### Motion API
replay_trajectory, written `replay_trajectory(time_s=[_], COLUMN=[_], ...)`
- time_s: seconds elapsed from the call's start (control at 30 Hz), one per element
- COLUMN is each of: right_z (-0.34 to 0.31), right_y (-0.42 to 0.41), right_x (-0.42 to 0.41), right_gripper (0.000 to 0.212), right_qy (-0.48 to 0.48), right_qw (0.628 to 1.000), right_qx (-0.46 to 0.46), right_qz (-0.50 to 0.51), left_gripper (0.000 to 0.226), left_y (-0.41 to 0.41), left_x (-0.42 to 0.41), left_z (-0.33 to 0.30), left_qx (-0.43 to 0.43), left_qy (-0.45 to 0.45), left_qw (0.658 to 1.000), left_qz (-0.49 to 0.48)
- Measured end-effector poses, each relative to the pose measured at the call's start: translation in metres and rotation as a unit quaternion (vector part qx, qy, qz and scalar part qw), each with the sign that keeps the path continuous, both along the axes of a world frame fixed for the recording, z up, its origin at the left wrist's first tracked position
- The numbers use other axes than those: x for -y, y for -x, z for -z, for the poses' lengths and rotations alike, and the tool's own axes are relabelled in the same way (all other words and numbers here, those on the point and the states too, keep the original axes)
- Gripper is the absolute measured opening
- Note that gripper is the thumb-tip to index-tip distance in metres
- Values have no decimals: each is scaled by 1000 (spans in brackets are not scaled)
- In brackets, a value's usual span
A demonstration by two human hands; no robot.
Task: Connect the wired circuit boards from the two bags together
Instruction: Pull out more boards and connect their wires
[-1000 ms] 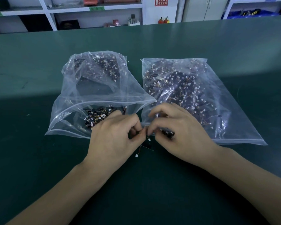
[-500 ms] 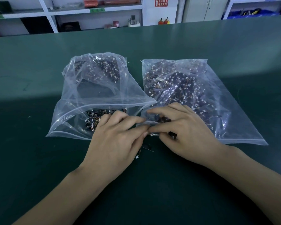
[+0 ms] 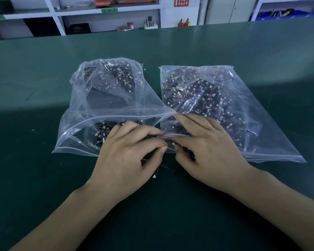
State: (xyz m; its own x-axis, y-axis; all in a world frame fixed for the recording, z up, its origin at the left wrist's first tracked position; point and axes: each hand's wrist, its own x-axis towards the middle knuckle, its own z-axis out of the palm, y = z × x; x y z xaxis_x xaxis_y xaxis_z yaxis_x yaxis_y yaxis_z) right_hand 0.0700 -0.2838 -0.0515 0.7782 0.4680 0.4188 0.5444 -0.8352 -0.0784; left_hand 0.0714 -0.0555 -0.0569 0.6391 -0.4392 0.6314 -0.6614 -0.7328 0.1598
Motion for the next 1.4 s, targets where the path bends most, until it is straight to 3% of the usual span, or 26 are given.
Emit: replay_trajectory(time_s=[0.2,0.37,0.63,0.83,0.97,1.23,1.4], right_z=[-5,-9,-8,-7,-8,-7,-7], right_y=[-4,-1,2,0,-1,-1,-5], right_x=[4,0,-3,-2,-3,-4,-3], right_gripper=[18,13,13,11,19,28,24], right_qy=[-71,-142,-179,-208,-226,-272,-277], right_qw=[997,988,981,974,971,956,955], right_qx=[4,4,-43,-62,-51,-58,-21], right_qz=[-34,-61,-66,-67,-67,-96,-106], left_gripper=[16,24,18,10,10,5,4], left_y=[-1,-2,-1,-2,-1,0,3], left_x=[-25,-35,-39,-37,-34,-25,-18], left_z=[-12,-18,-22,-17,-15,-12,-12], left_qx=[-52,-134,-183,-140,-108,-16,-57], left_qy=[-13,-104,-109,-72,15,115,173], left_qw=[998,985,975,984,989,993,982], left_qz=[33,22,56,87,95,25,50])
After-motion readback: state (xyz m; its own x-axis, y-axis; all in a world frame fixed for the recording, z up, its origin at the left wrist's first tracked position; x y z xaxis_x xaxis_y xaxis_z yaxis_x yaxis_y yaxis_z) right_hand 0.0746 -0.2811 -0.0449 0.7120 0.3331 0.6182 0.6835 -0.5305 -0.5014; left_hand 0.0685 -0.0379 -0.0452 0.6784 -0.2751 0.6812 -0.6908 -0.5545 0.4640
